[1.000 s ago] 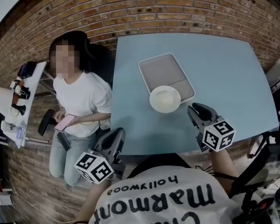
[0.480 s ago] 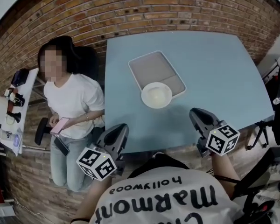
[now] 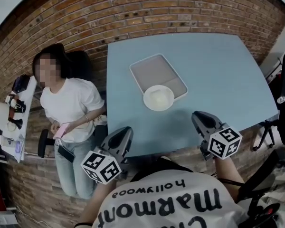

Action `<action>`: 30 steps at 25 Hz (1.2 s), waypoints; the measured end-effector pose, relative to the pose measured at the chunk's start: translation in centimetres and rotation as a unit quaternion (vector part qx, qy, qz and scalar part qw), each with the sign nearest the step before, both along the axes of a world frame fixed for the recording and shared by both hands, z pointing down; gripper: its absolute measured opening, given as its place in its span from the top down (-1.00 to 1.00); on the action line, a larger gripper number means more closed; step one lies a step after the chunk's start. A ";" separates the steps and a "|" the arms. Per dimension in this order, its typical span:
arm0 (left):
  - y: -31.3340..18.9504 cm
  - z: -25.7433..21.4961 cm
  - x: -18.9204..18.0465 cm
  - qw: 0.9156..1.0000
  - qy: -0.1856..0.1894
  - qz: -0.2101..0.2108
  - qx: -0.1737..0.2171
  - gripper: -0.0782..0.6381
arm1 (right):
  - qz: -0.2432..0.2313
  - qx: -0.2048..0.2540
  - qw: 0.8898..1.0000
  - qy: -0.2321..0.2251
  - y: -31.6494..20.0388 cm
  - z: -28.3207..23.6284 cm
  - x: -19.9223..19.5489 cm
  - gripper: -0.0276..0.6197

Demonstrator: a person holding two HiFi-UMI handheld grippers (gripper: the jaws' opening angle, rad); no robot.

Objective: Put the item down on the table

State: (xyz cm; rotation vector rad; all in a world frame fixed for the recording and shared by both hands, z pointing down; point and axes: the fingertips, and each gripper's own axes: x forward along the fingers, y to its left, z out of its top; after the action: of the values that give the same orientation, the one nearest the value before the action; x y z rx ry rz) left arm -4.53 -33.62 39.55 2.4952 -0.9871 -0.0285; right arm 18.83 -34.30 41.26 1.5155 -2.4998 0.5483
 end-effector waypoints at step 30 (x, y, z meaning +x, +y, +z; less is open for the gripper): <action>0.1 0.5 -1.2 1.000 -0.004 -0.023 -0.004 0.76 | -0.025 -0.011 0.999 0.018 -0.8 1.2 -1.0 0.87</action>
State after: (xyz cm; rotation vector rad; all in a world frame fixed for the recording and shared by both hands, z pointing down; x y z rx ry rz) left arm -5.71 -33.49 40.09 2.4682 -1.0449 -0.0287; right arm 17.81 -35.05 42.45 1.4380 -2.4898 0.5334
